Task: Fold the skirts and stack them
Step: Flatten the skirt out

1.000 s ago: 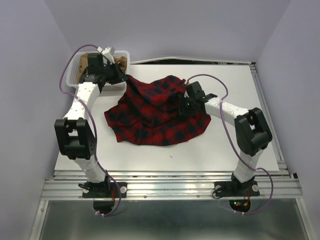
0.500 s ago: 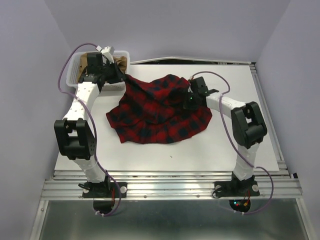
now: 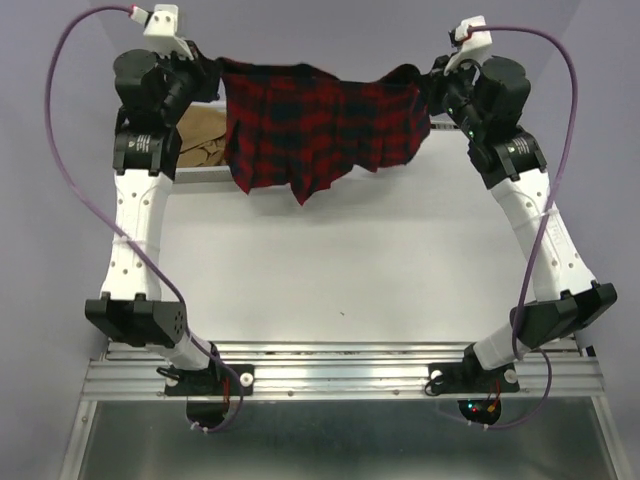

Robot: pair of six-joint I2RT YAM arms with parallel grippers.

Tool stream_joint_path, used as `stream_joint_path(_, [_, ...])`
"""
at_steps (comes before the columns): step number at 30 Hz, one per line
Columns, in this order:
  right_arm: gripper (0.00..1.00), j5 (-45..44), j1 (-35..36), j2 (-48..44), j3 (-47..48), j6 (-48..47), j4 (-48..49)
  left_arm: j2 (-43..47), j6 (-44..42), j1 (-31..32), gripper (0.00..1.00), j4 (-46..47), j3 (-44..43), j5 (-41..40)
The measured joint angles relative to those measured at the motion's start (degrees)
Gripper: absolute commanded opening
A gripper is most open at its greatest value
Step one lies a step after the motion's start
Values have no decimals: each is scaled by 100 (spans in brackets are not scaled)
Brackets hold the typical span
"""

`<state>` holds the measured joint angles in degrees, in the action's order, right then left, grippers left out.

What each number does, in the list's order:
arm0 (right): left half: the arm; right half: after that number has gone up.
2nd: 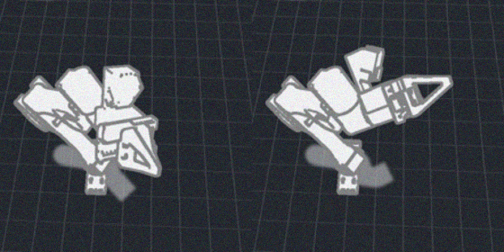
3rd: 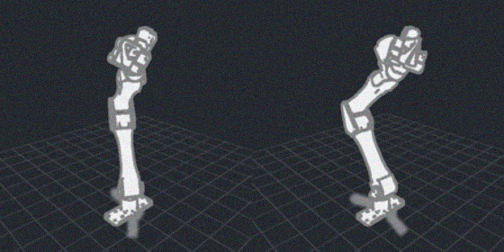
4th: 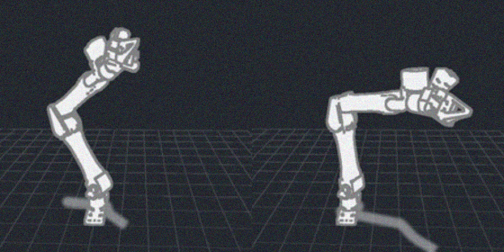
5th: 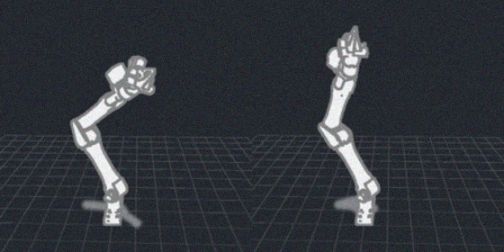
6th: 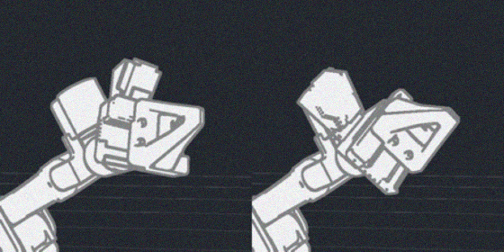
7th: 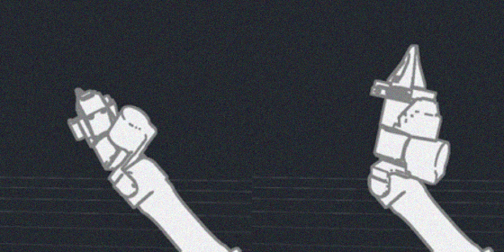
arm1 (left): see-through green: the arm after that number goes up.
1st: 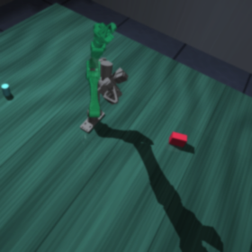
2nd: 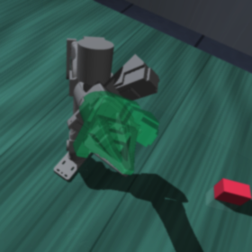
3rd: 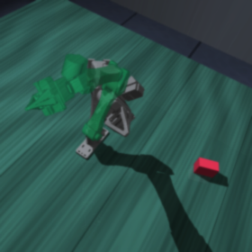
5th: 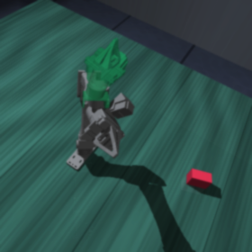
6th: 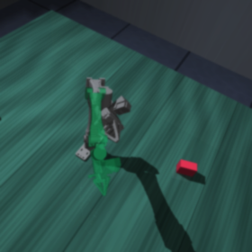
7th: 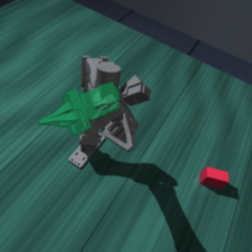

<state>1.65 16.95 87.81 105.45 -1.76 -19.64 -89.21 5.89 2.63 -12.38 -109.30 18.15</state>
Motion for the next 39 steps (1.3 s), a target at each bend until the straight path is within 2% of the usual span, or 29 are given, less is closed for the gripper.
stream_joint_path(3, [1, -9, 9, 35, 404, -345, 153, 452, -79, 39, 0, 555, 15, 4])
stream_joint_path(6, [1, -11, 81, -48, 334, -586, 256, 1263, -140, 66, 0, 1169, 765, 52])
stream_joint_path(8, [1, 4, 149, -271, -105, -706, 356, 1707, -162, 66, 0, 1351, 1292, 70])
stream_joint_path(13, [1, 4, 223, -802, -968, -922, 286, 2435, -232, 68, 0, 1298, 2555, 72])
stream_joint_path(18, [1, 68, 227, -1517, -1309, -1034, -105, 3458, -197, 76, 0, 1032, 3696, 321])
stream_joint_path(21, [1, 315, 234, -2133, -1351, -1040, -439, 4247, -125, 90, 0, 911, 3829, 527])
stream_joint_path(25, [1, 501, 271, -2669, -1423, -1038, -507, 4798, 22, 87, 0, 975, 3803, 811])
stream_joint_path(27, [1, 485, 271, -2754, -1585, -1045, -466, 4861, 125, 85, 0, 994, 3803, 949])
stream_joint_path(30, [1, 225, 269, -2485, -1801, -1069, -420, 4472, 225, 72, 0, 960, 3845, 981])
stream_joint_path(34, [1, -426, 258, -1272, -1843, -1189, -219, 3108, 308, 61, 0, 927, 3821, 723])
stream_joint_path(37, [12, -813, 247, -52, -1845, -1244, -162, 1711, 306, 63, 17, 822, 3565, 468])
stream_joint_path(38, [54, -903, 236, 361, -1843, -1250, -166, 1099, 293, 66, 27, 704, 3355, 393])
stream_joint_path(39, [76, -1021, 236, 673, -1829, -1259, -179, 643, 258, 68, 52, 595, 3130, 310])
